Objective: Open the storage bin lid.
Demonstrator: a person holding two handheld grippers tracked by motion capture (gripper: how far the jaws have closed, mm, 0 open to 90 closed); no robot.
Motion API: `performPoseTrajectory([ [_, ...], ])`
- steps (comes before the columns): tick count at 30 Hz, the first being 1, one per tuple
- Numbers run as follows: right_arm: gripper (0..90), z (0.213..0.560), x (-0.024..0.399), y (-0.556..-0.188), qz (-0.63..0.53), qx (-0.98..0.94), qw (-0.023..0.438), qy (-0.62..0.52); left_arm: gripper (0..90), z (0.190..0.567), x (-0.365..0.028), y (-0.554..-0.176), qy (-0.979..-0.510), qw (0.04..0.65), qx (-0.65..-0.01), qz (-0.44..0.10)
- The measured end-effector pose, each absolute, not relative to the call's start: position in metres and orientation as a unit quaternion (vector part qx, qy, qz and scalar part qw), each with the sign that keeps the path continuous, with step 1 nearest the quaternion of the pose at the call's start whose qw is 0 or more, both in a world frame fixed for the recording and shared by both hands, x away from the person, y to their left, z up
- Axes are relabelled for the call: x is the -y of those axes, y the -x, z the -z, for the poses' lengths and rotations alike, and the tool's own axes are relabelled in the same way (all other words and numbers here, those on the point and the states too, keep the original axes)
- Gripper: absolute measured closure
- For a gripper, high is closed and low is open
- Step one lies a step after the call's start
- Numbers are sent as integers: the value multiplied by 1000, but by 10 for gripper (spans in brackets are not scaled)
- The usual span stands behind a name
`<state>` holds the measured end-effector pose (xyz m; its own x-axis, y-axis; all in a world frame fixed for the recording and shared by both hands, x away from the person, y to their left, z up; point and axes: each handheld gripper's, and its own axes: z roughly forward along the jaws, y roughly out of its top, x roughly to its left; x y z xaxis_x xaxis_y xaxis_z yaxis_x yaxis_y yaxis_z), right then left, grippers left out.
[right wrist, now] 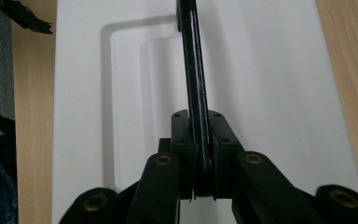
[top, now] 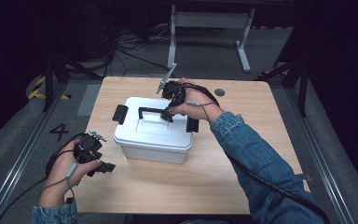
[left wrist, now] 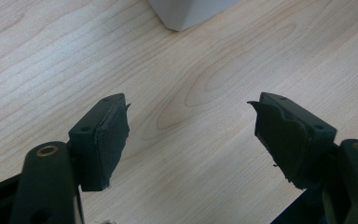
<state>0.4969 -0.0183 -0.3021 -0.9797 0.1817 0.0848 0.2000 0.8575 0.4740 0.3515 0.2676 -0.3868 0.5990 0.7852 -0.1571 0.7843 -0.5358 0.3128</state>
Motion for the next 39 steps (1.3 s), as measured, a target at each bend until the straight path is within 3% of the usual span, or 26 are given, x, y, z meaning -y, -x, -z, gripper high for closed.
performPoseTrajectory([
  [22,843,274,23,-496,281,955,7,95,268,390,-271,-348,-876,175,-450,0],
  [39,844,244,66,-491,305,946,-22,109,268,391,-266,-354,-878,170,-447,3],
])
